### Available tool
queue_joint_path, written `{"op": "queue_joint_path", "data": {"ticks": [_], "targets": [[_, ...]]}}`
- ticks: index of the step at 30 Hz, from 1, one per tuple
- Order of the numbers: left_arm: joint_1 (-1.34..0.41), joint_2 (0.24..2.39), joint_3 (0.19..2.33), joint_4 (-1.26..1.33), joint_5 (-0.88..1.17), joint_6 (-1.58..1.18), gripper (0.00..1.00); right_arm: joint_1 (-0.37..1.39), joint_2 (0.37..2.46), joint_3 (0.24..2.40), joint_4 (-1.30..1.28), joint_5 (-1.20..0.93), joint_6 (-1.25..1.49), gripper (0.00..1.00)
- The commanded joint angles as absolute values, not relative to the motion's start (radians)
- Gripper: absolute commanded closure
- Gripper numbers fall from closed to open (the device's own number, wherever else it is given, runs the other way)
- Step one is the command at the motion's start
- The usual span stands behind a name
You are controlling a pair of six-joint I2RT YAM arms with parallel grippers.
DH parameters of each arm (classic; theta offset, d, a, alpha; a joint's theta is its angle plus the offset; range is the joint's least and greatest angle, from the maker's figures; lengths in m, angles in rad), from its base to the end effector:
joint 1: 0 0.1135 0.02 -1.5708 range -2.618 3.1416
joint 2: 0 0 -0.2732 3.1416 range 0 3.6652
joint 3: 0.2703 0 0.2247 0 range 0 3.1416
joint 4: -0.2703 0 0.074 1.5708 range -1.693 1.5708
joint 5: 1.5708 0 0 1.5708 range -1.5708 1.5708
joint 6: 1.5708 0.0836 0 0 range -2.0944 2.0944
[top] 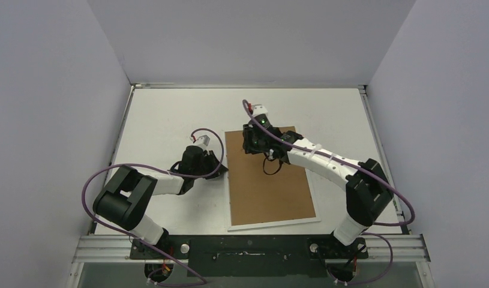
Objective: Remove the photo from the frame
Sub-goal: Release the photo frame item from the photo frame.
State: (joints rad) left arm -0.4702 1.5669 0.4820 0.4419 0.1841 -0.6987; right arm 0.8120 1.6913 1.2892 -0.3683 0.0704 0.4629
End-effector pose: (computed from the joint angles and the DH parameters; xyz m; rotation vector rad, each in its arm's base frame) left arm 0.2588 -0.1487 0.1296 -0.1589 2.3305 -0.8238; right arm 0.2716 0.2779 0.2456 -0.3823 2.3745 0.5374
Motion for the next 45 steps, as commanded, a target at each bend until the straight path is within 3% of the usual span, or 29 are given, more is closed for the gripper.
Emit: {"op": "queue_joint_path", "data": {"ticks": [1, 12, 33, 45], "targets": [[-0.470, 1.594, 0.443, 0.247, 0.191, -0.654, 1.00, 0.744, 1.599, 1.224, -0.221, 0.013, 0.551, 1.00], [-0.470, 1.580, 0.448, 0.233, 0.202, -0.651, 1.00, 0.707, 1.698, 1.136, -0.015, -0.144, 0.680, 1.00], [-0.469, 1.574, 0.449, 0.226, 0.204, -0.652, 1.00, 0.747, 1.817, 1.222, 0.003, -0.173, 0.681, 1.00], [-0.469, 1.557, 0.433, 0.232, 0.200, -0.670, 1.00, 0.915, 1.884, 1.543, -0.371, 0.046, 0.403, 1.00]]}}
